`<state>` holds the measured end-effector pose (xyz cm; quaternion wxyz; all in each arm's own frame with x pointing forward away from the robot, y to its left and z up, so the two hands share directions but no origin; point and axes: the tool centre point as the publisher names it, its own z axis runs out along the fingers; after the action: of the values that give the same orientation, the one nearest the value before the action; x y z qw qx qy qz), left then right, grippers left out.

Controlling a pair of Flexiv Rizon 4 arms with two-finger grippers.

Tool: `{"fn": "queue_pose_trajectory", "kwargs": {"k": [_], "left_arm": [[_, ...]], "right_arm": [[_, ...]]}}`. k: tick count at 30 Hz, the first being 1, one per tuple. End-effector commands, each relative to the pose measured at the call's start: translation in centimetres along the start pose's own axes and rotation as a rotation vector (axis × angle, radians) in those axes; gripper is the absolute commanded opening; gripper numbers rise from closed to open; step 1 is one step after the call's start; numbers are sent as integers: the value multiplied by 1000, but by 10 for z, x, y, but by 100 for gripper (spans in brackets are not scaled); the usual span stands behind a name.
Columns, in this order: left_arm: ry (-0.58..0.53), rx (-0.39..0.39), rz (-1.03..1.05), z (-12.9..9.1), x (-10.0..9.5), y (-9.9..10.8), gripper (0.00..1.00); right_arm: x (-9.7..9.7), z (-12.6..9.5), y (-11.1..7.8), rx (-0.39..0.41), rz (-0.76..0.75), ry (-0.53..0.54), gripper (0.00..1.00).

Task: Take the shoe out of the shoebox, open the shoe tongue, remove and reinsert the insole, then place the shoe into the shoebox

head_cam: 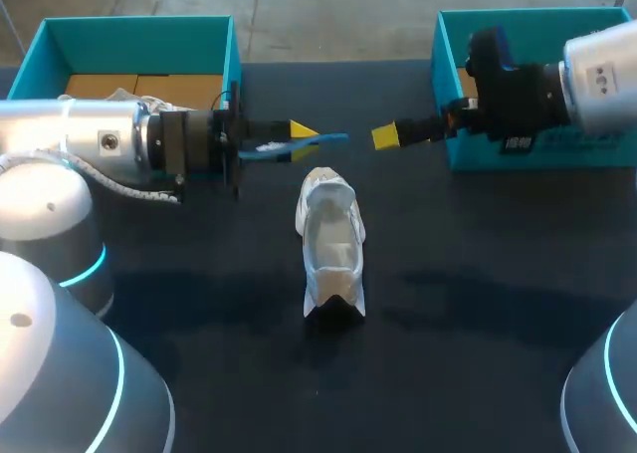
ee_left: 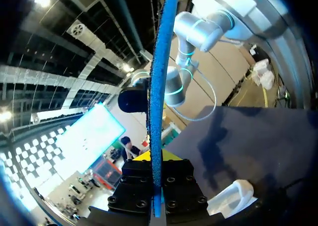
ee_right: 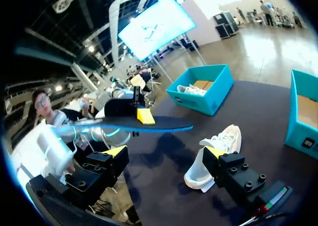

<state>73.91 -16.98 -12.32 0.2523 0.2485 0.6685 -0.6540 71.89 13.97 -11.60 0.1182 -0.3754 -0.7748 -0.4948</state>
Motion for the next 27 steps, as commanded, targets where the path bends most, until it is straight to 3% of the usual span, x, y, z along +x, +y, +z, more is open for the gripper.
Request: {"fn": "queue_pose_trajectory", "kwargs": {"k": [1,10,19,21,23,27], "left_arm": [[18,28,-54,-15,-1,-4,0],[-12,13,-106,-20,-2,-17,0],[-15,-6,-151,-14,18,-12,0],[-14,0,-160,-14,20,-13,0],[-16,13,-179,-14,23,-14,0],[-24,41,-219,-18,26,-10,0]], "right_arm": [[-11,-3,-1,54,-96,2,100],[-15,-4,-4,73,-90,-8,100],[-15,-4,-4,73,-90,-8,100],[-19,-6,-9,33,-242,-40,100],[-26,-12,-17,47,-361,-124,100],[-35,-10,-29,87,-564,-144,100]]}}
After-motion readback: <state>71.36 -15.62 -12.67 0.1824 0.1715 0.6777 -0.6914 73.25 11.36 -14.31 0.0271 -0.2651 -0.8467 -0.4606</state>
